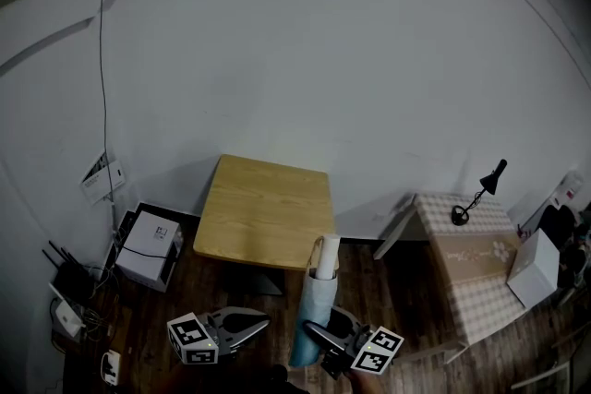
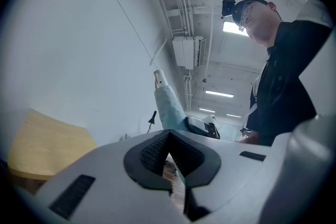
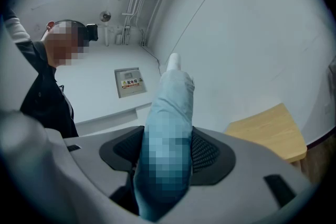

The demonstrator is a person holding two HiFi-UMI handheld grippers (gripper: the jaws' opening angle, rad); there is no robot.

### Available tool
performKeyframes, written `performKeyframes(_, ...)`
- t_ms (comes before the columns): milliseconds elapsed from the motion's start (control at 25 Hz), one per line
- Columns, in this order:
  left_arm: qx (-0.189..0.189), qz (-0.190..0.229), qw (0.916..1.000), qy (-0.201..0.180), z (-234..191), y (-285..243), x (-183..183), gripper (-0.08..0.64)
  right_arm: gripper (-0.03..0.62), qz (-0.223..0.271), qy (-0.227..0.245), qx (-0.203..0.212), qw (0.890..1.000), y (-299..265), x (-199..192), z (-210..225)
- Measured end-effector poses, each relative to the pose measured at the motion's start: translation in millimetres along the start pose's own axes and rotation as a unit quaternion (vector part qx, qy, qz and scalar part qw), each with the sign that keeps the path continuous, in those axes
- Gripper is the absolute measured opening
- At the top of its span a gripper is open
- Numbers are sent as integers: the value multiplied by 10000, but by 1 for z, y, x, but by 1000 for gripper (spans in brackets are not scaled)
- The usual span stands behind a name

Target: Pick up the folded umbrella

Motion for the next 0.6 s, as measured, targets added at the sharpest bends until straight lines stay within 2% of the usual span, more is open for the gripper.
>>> performKeyframes(280,-134,-83,9997,176,7,20,-24,11,282,-198,-39,-119,9997,-4,-32,-19)
performKeyframes(600,96,-54,9999,-71,18,4,-6,11,279,82,152,312,9994,6,-5,-18)
Point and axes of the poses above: the fingertips, and each gripper's own axes: y backward along the fingers, z to its right, x out of its top, the point moved 2 cm from there along y, backward along the fingers, and after that the axes turned 7 degrees about x, right-handed, at the moved point
